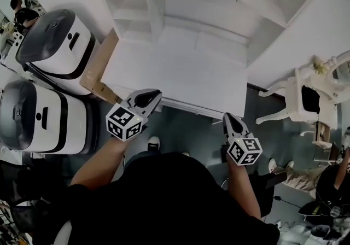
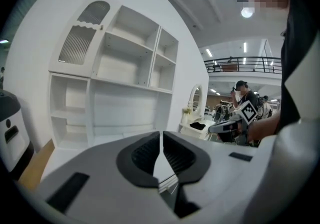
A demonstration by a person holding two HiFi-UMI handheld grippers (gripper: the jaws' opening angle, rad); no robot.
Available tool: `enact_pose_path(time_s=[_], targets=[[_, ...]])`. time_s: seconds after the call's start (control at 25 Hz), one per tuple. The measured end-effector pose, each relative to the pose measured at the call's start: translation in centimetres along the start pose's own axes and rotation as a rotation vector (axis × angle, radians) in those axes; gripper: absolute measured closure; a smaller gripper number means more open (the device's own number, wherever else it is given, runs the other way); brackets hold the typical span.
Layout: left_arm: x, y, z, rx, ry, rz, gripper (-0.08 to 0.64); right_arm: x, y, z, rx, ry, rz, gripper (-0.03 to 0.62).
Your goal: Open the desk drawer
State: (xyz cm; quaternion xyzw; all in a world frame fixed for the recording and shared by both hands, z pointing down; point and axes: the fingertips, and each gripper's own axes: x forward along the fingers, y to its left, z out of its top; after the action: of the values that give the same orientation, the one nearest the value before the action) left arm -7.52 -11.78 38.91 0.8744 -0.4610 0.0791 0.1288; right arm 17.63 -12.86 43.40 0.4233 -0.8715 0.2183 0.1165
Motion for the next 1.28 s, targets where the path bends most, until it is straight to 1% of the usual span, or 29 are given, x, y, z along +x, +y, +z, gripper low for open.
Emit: enact_pose_path(time_s=[0.12,0.28,0.48,0.72,0.96,1.28], targets=[[-0.1,2.7,0.6,0.0,-0.006,-0.029,0.534,1.5,1.5,0.2,0.003,-0.002,-0.032,0.591],[-0.3,5.4,0.1,0.01,0.015,-0.078,0.537,3.6,3.4,1.3,0.004,-0.024,-0.066,0.591],[0.0,8.3,0.1,0.011,0.023,-0.128,0.538,5.4,4.7,2.1,0.001,-0.035,-0.117,0.591],[0.3,10.2,0.5,0.023,0.018,-0.187,0.541,6.4,5.7,2.2,0.007,-0.037,-0.176,0.591],[0.3,12.1,0.1,0.013,0.026,-0.224,0.543,7.2,6.8,2.3,0.008,-0.038,-0.227,0.591],[0.4,12.8,-0.4,0.008,0.022,-0.251,0.546,6.8,6.7,1.5,0.013,-0.031,-0.294,0.591]])
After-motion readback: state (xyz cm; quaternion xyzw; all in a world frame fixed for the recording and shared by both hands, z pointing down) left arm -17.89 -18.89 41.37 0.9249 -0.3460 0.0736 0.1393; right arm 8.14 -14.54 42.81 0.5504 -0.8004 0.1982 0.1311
